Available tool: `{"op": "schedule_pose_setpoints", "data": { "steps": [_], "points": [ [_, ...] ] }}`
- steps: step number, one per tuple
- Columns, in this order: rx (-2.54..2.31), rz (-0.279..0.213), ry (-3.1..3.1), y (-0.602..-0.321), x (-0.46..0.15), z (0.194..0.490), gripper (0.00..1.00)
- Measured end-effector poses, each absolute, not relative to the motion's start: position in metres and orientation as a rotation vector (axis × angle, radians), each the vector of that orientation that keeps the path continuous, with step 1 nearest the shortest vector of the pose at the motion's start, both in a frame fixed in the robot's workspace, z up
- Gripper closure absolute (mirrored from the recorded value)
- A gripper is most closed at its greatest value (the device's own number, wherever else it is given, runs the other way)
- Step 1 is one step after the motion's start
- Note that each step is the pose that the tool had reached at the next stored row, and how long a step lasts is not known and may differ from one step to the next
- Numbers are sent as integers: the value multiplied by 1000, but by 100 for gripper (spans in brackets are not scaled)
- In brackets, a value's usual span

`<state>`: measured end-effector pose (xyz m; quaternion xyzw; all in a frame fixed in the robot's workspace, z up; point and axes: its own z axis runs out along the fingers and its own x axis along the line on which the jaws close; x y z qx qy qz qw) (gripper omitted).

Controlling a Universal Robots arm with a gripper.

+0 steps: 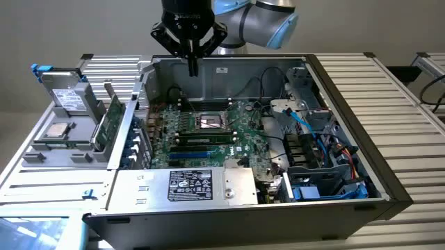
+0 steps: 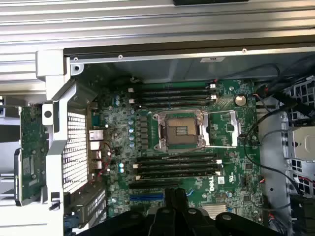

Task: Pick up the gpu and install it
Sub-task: 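Reach for the gpu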

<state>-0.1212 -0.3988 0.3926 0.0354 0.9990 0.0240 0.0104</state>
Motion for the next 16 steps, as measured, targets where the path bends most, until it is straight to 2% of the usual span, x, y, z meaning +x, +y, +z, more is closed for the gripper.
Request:
{"op": "schedule_pose_setpoints", "data": {
  "steps": [16],
  "points": [
    [111,79,3118,-399,-138,393,88]
  ]
}}
